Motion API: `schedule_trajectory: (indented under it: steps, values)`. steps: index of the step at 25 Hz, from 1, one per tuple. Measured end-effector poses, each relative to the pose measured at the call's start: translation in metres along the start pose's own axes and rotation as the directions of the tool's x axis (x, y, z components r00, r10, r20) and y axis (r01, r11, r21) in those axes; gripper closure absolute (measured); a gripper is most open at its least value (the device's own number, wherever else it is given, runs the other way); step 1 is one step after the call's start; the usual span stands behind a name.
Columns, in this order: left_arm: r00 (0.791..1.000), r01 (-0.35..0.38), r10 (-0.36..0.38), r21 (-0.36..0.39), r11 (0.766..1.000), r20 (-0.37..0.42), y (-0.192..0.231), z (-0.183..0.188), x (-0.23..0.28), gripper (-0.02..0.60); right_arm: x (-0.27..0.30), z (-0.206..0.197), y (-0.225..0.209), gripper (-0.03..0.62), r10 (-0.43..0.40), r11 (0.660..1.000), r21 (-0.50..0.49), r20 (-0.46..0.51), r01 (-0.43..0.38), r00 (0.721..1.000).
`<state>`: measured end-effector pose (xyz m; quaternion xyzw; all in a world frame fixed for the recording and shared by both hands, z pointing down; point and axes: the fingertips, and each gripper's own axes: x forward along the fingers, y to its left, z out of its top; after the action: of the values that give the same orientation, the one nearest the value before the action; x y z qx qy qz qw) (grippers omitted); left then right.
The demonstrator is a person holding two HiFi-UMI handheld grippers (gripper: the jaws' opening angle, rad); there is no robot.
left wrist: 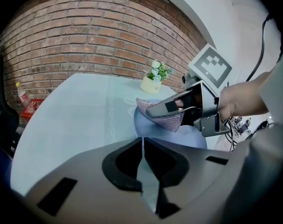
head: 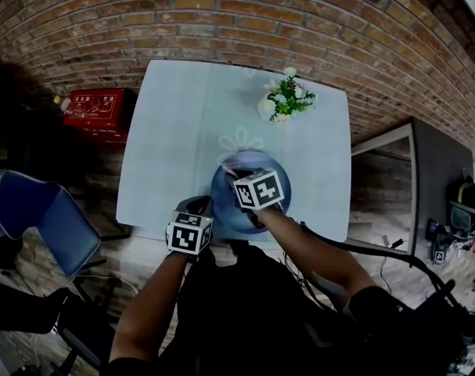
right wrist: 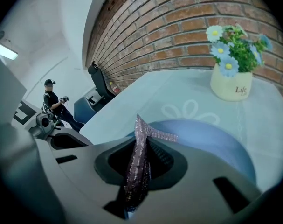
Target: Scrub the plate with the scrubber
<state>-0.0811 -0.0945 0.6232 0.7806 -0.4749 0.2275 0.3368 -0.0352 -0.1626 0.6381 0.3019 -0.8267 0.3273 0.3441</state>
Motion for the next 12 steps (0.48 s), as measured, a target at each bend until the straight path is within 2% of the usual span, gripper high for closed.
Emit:
schedule_trajectory:
  steps: [12]
  values:
    - [0.999, 0.003, -0.002, -0.028, 1.000, 0.037, 0.003, -0.007, -0.018, 0.555, 0.004, -0.017, 0.033, 0.526, 0.069, 0.996, -0.059, -0.075, -0.074, 0.995]
